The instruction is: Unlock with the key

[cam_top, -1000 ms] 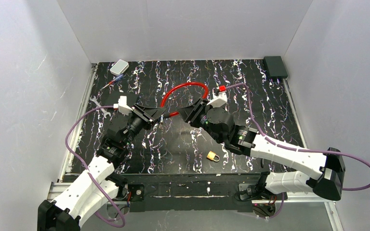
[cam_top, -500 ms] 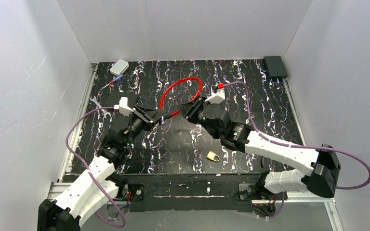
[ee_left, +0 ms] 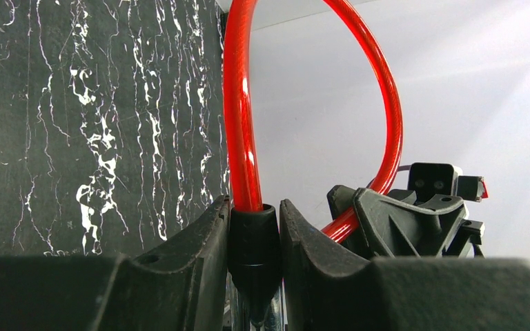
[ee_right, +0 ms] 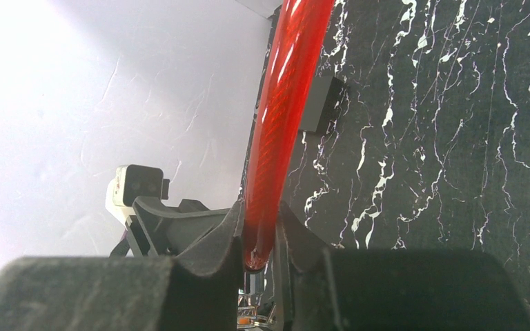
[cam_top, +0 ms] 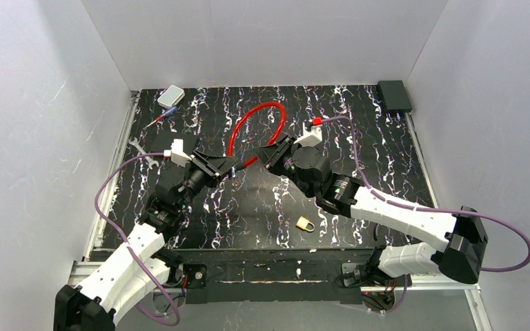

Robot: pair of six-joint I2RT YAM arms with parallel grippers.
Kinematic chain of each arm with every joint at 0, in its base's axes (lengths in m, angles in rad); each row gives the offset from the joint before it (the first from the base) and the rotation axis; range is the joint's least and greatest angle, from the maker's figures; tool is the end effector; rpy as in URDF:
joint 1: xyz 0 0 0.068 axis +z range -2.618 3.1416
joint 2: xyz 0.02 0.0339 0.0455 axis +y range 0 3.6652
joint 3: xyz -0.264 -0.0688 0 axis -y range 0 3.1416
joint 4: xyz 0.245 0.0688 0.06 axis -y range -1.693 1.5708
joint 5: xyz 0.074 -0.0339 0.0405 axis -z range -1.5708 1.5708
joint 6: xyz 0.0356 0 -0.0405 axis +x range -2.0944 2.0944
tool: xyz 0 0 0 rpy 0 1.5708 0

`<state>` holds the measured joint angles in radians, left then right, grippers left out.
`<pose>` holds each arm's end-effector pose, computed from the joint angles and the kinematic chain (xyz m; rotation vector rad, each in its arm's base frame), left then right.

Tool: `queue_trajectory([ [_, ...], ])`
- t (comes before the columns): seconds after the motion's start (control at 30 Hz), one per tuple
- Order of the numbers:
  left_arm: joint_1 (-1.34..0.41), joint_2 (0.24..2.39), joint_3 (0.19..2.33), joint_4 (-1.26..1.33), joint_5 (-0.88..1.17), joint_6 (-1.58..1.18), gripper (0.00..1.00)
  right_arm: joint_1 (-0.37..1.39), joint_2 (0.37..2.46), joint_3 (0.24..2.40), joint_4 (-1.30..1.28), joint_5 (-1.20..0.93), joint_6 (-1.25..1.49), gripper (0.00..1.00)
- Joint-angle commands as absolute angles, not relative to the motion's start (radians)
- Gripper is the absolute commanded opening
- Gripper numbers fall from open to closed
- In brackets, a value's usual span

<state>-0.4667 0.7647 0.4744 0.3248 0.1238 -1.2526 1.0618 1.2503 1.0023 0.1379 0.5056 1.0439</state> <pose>0.1683 -0.0897 0.2874 -0.5585 1.6364 -1.4230 0.1581 0.2480 0.3505 0.3910 1.7619 1.1433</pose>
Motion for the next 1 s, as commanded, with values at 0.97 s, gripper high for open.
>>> queue_trajectory([
  [0.97,-0.468,0.739,0.419,0.329,0.144,-1.186,0.0,0.786,1.042,0.911,0.009,0.417,0.992,0.01],
])
